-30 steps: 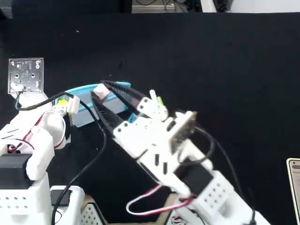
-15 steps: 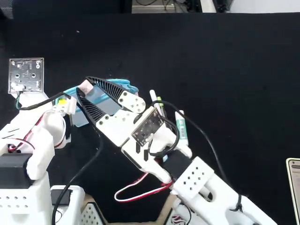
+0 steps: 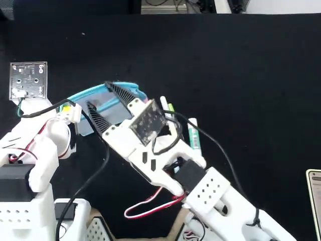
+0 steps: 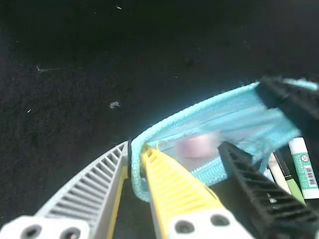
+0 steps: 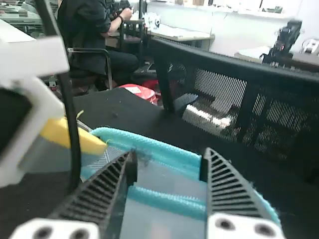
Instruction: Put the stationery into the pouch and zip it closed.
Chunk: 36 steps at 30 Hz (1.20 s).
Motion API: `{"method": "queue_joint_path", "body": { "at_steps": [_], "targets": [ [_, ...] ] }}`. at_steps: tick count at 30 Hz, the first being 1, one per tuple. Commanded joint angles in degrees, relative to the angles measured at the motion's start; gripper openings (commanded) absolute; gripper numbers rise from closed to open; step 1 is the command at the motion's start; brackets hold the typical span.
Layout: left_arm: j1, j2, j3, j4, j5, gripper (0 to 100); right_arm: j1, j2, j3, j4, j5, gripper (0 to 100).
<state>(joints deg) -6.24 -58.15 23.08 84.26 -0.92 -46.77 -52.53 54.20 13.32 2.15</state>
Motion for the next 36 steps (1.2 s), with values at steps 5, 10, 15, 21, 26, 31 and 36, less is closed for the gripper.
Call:
{"method": "queue_joint_path", "body": {
  "at_steps": [5,10,15,21,26,31,36],
  "targets": [
    [0.0,0.8,2.2,0.2,-0.3,3,3.4,-1.4,-23.1,19.5,-1.5,22.3],
    [0.0,0.9,2.2,0.2,-0.3,3,15.5,-3.2,-34.1,34.7,-3.5,22.2],
    [0.0,0.9,2.2,0.2,-0.3,3,31.0,-2.6,-32.6,45.0,-12.6,22.2],
    [0.0,0.9,2.2,0.2,-0.3,3,39.4,7.6,-20.7,46.0,-13.6,22.2],
    [0.0,0.9,2.2,0.2,-0.3,3,40.4,24.7,-19.0,45.2,-13.7,22.2],
    [0.0,0.6,2.2,0.2,-0.3,3,41.2,41.5,-25.4,44.0,-13.8,22.2],
    [0.0,0.5,2.2,0.2,-0.3,3,43.3,56.1,-34.4,47.6,-13.7,22.2]
  ]
}}
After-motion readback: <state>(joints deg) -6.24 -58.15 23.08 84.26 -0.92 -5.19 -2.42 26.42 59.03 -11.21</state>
